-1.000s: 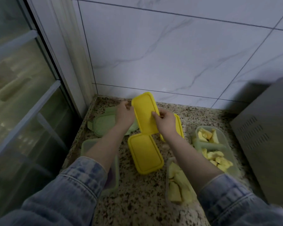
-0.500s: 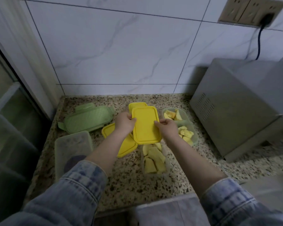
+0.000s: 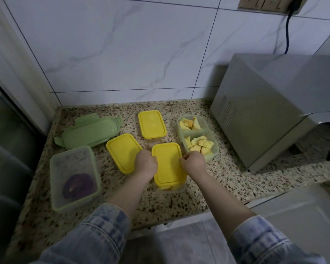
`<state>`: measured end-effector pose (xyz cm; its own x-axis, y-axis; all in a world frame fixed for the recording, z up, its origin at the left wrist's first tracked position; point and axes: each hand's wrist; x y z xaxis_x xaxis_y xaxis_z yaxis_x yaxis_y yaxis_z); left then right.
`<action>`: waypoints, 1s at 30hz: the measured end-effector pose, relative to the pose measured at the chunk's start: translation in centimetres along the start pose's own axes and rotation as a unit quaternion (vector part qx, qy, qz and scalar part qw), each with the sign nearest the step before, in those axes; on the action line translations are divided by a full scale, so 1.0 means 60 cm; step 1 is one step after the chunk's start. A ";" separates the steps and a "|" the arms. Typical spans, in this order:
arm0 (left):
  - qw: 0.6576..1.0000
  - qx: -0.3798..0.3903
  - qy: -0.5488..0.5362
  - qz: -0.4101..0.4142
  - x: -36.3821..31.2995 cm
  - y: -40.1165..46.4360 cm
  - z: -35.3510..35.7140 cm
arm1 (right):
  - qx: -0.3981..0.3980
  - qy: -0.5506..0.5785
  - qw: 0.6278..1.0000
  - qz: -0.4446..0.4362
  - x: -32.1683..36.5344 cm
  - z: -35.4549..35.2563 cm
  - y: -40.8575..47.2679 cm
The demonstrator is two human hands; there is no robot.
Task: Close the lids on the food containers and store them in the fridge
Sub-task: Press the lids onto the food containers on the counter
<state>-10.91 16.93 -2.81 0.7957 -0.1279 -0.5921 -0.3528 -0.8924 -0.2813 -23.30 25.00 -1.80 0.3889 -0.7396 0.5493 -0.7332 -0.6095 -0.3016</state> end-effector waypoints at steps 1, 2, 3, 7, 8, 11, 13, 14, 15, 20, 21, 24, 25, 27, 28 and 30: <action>1.000 -0.005 -0.004 -0.007 -0.001 -0.005 0.006 | 0.006 -0.001 1.000 0.004 -0.005 0.002 0.000; 1.000 -0.014 -0.008 -0.010 -0.004 -0.009 0.012 | 0.010 -0.004 1.000 0.007 -0.010 0.004 0.001; 1.000 -0.027 -0.010 -0.011 -0.006 -0.013 0.016 | 0.010 -0.007 1.000 0.008 -0.015 0.006 0.001; 0.998 -0.065 -0.002 -0.010 -0.009 -0.023 0.025 | 0.025 -0.007 1.000 0.008 -0.025 0.009 -0.001; 0.997 -0.071 0.002 -0.009 -0.008 -0.024 0.027 | 0.029 -0.002 1.000 0.008 -0.025 0.007 -0.002; 0.996 -0.084 0.017 -0.016 0.000 -0.029 0.032 | 0.039 0.007 0.999 -0.005 -0.024 0.005 -0.002; 0.996 -0.085 0.016 -0.017 0.001 -0.032 0.034 | 0.040 0.018 0.999 -0.007 -0.023 0.004 -0.003; 0.996 -0.088 0.014 -0.021 0.003 -0.035 0.034 | 0.045 0.019 0.999 -0.009 -0.022 0.004 -0.004; 0.996 -0.090 0.011 -0.021 0.004 -0.036 0.035 | 0.047 0.020 0.999 -0.009 -0.023 0.004 -0.003; 0.995 -0.093 -0.014 -0.021 0.012 -0.043 0.041 | 0.052 0.020 0.998 -0.010 -0.026 0.004 0.001; 0.995 -0.094 -0.023 -0.021 0.013 -0.044 0.042 | 0.055 0.022 0.998 -0.011 -0.027 0.004 0.001; 0.993 -0.098 -0.055 -0.031 0.013 -0.048 0.043 | 0.062 0.037 0.997 -0.007 -0.029 0.004 0.001; 0.992 -0.101 -0.070 -0.038 0.014 -0.048 0.044 | 0.065 0.041 0.997 -0.005 -0.031 0.004 0.002; 0.988 -0.105 -0.101 -0.051 0.016 -0.047 0.048 | 0.071 0.050 0.996 0.000 -0.034 0.005 0.004; 0.986 -0.108 -0.115 -0.055 0.017 -0.046 0.050 | 0.074 0.056 0.996 0.002 -0.036 0.006 0.005; 0.981 -0.117 -0.137 -0.064 0.019 -0.047 0.055 | 0.078 0.067 0.995 0.007 -0.038 0.006 0.006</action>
<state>-10.62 20.73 -5.19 0.6523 0.0852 -0.7531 -0.1090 -0.9728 -0.2045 -24.26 26.35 -3.46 0.2927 -0.7104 0.6400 -0.6384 -0.6435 -0.4223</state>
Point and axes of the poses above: each hand's wrist, its own y-axis towards the middle knuckle, its own z-axis out of the palm, x = y × z
